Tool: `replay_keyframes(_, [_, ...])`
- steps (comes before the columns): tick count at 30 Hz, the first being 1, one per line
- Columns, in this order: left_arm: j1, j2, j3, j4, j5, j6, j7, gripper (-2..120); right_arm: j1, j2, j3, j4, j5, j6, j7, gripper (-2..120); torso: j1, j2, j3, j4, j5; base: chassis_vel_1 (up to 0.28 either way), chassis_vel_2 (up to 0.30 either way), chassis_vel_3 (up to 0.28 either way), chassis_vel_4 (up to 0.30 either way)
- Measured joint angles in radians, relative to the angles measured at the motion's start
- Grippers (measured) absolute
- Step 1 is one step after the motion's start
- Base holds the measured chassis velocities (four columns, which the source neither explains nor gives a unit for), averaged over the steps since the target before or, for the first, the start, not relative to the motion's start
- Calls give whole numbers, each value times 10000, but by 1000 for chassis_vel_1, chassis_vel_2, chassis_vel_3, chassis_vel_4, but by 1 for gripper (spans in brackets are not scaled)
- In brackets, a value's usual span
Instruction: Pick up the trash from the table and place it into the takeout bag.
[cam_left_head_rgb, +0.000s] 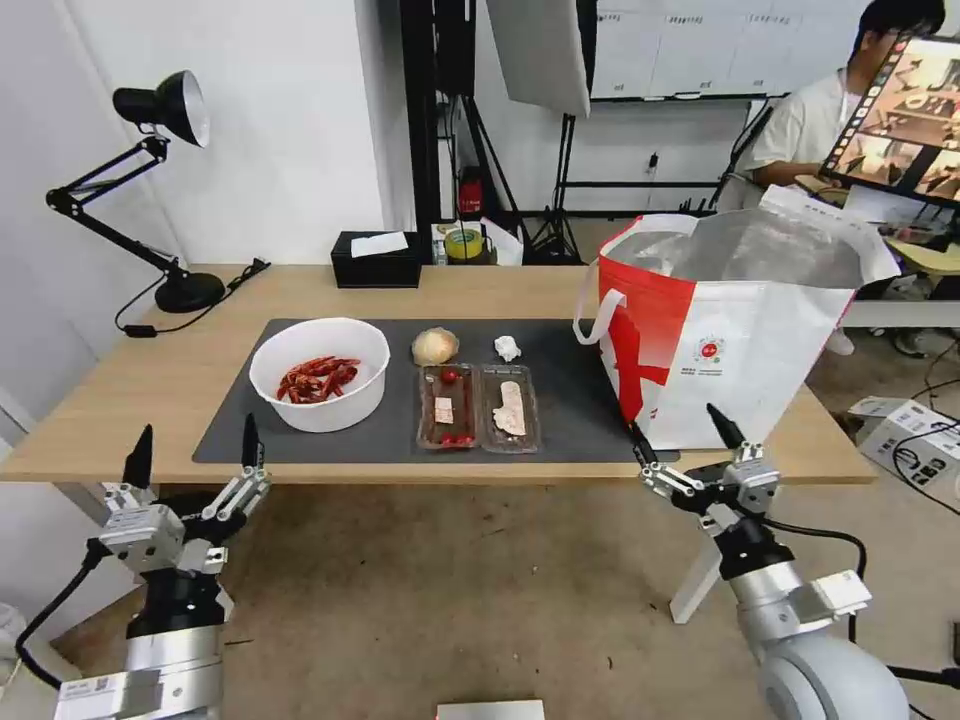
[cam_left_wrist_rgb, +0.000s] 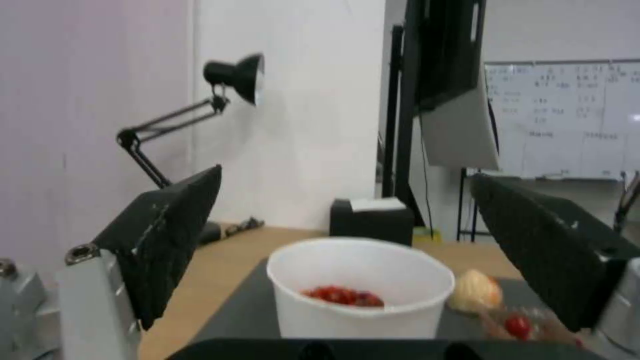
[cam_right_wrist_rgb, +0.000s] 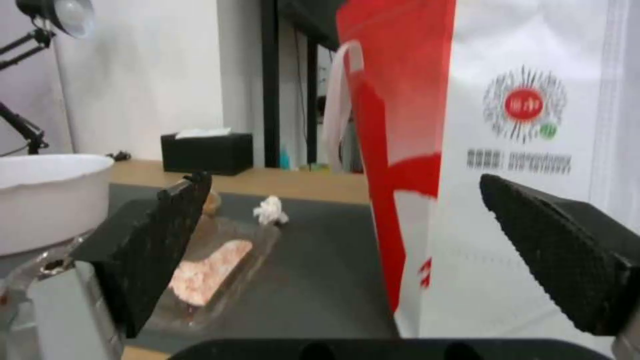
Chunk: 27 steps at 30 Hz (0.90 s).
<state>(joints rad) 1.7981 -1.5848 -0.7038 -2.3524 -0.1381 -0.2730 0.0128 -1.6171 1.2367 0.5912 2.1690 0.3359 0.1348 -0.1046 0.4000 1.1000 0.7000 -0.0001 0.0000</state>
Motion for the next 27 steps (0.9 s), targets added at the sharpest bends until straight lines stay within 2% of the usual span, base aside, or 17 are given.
replay_keyframes(11, [109, 198, 42, 243, -12, 278, 211, 100, -73, 280, -313, -209, 343, -185, 102, 100, 0, 0, 0, 0, 0, 0, 0, 0, 0])
replay_keyframes(14, [273, 232, 96, 241, -11, 743, 367, 100, -109, 218, -644, 96, 1993, -1048, 627, 100, 0, 0, 0, 0, -1, 0, 0, 0, 0])
replay_keyframes(15, [273, 232, 96, 241, -11, 743, 367, 100, -109, 218, -644, 96, 1993, -1048, 627, 100, 0, 0, 0, 0, -1, 0, 0, 0, 0])
replay_keyframes(18, [383, 333, 155, 330, -127, 1151, 498, 100, 95, 26, -1020, 60, 4039, -1938, 1179, 100, 0, 0, 0, 2, -2, 0, 0, 0, 0])
replay_keyframes(19, [383, 333, 155, 330, -127, 1151, 498, 100, 95, 26, -1020, 60, 4039, -1938, 1179, 100, 0, 0, 0, 2, -2, 0, 0, 0, 0])
replay_keyframes(22, [414, 413, 152, 372, -443, 1308, 626, 100, 319, -78, -1354, -133, 6247, -2314, 1328, 100, 0, -1, 0, 1, -1, 0, 0, 0, 0])
replay_keyframes(23, [414, 413, 152, 372, -443, 1308, 626, 100, 319, -78, -1354, -133, 6247, -2314, 1328, 100, 0, -1, 0, 1, -1, 0, 0, 0, 0])
replay_keyframes(26, [429, 445, 130, 401, -579, 1344, 655, 100, 654, 44, -1801, -338, 8927, -2403, 1448, 100, 0, 0, 0, 1, -1, 0, 0, 0, 0])
replay_keyframes(27, [429, 445, 130, 401, -579, 1344, 655, 100, 654, 44, -1801, -338, 8927, -2403, 1448, 100, 0, 0, 0, 1, -1, 0, 0, 0, 0])
